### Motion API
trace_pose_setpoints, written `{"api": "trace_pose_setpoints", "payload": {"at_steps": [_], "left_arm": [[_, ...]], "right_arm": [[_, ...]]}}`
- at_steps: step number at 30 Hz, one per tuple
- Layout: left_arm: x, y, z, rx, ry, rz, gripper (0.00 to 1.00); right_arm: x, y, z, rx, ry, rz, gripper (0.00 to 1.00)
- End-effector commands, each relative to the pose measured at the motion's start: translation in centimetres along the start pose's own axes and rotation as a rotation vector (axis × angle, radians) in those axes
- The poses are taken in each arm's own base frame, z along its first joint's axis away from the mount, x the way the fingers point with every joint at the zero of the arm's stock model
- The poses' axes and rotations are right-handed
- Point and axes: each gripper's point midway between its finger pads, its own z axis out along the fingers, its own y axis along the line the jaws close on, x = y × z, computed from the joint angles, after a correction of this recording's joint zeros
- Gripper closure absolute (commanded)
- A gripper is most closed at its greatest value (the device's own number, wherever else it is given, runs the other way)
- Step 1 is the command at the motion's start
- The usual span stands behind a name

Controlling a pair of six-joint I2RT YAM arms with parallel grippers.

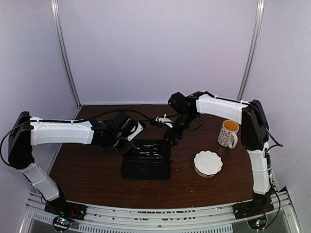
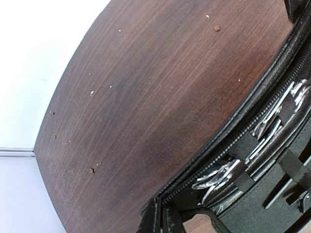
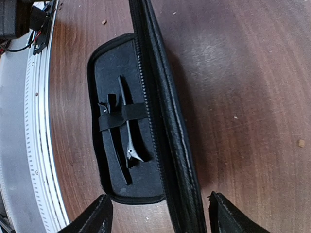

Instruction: Sort the hair-cutting tools

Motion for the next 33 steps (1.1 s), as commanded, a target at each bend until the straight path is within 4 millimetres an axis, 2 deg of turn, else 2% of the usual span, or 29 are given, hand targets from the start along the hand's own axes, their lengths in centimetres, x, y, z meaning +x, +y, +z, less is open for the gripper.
{"api": "trace_pose_setpoints", "payload": {"at_steps": [1, 9, 12, 16, 19, 22, 24, 26, 28, 30, 33], "left_arm": [[-2.4, 1.7, -1.5, -0.057, -0.127, -0.119, 1.0], [-1.4, 0.8, -1.9, -0.029, -0.125, -0.155, 0.99], [-0.5, 0.0, -2.4, -0.015, -0.112, -0.171, 0.83], [0.2, -0.6, -4.9, 0.01, -0.109, -0.205, 0.67], [0.5, -0.6, -7.9, 0.062, -0.15, -0.252, 0.56], [1.1, 0.4, -10.8, 0.1, -0.213, -0.328, 0.49], [1.6, 1.0, -11.6, 0.095, -0.236, -0.358, 0.42], [2.0, 1.1, -11.2, 0.08, -0.225, -0.355, 0.4], [2.2, 0.7, -9.8, 0.078, -0.181, -0.34, 0.4], [1.8, -0.5, -8.3, 0.114, -0.143, -0.32, 0.43], [0.2, -3.4, -6.9, 0.234, -0.144, -0.268, 0.54]], "right_arm": [[-0.9, 1.2, 0.0, -0.056, -0.011, -0.023, 0.32], [0.0, 4.4, 1.3, -0.141, 0.033, -0.111, 0.49], [0.6, 5.5, 1.9, -0.141, 0.05, -0.16, 0.5], [1.4, 6.9, 2.5, -0.089, 0.072, -0.248, 0.5], [2.0, 8.2, 2.8, -0.033, 0.086, -0.324, 0.49], [3.2, 9.7, 3.3, -0.008, 0.107, -0.382, 0.44], [4.3, 10.2, 4.2, -0.007, 0.135, -0.388, 0.43], [4.7, 9.9, 4.9, 0.006, 0.152, -0.361, 0.43], [4.9, 8.9, 5.0, 0.018, 0.16, -0.321, 0.43], [4.6, 8.1, 4.5, 0.023, 0.147, -0.281, 0.44], [4.4, 7.3, 2.9, 0.014, 0.111, -0.225, 0.45]]}}
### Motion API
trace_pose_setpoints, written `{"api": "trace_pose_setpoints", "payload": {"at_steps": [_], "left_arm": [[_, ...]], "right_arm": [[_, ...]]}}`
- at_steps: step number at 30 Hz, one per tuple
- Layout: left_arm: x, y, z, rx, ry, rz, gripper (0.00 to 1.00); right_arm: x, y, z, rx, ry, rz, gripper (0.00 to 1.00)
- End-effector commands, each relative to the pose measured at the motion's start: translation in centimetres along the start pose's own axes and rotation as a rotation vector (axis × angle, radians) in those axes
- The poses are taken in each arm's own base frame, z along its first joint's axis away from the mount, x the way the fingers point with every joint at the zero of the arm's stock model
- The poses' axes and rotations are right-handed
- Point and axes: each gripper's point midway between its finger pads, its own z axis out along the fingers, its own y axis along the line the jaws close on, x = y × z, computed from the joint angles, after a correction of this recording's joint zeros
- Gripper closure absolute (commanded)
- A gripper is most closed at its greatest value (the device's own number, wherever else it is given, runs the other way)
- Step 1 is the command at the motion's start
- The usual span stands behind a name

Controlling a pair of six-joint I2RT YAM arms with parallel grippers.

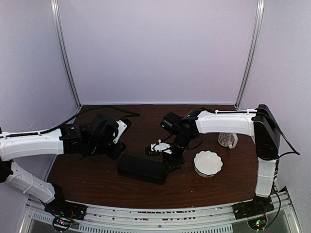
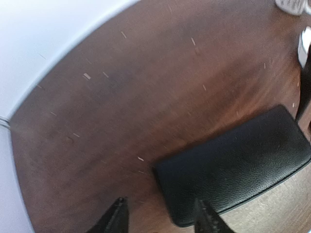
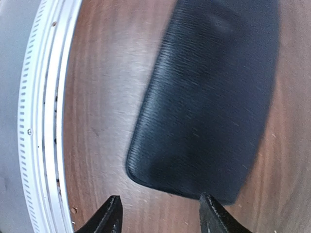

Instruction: Sort the hair-cutting tools

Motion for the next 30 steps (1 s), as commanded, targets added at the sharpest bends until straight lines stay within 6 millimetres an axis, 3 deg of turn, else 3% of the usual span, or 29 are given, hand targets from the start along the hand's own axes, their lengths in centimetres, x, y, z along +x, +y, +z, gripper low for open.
{"api": "trace_pose_setpoints", "payload": {"at_steps": [1, 4, 7, 12, 18, 30], "left_arm": [[-0.2, -4.0, 2.6, 0.164, 0.034, 0.032, 0.56], [-0.5, -6.2, 3.6, 0.262, 0.004, 0.058, 0.63], [-0.1, -7.7, 4.2, 0.329, -0.008, 0.089, 0.65], [0.9, -10.0, 3.7, 0.413, -0.073, 0.205, 0.58], [2.4, -13.6, 3.1, 0.429, -0.095, 0.497, 0.53], [1.9, -15.6, 5.2, 0.422, -0.075, 0.652, 0.53]], "right_arm": [[0.5, -2.6, -2.3, 0.054, -0.047, 0.095, 0.46], [1.6, -4.2, -2.6, 0.115, -0.054, 0.161, 0.48], [2.9, -5.2, -1.5, 0.109, -0.033, 0.236, 0.52], [4.9, -6.4, 0.7, 0.117, 0.051, 0.292, 0.58], [5.4, -7.2, 1.5, 0.132, 0.078, 0.295, 0.61], [6.2, -6.0, 3.9, 0.04, 0.1, 0.252, 0.65]]}}
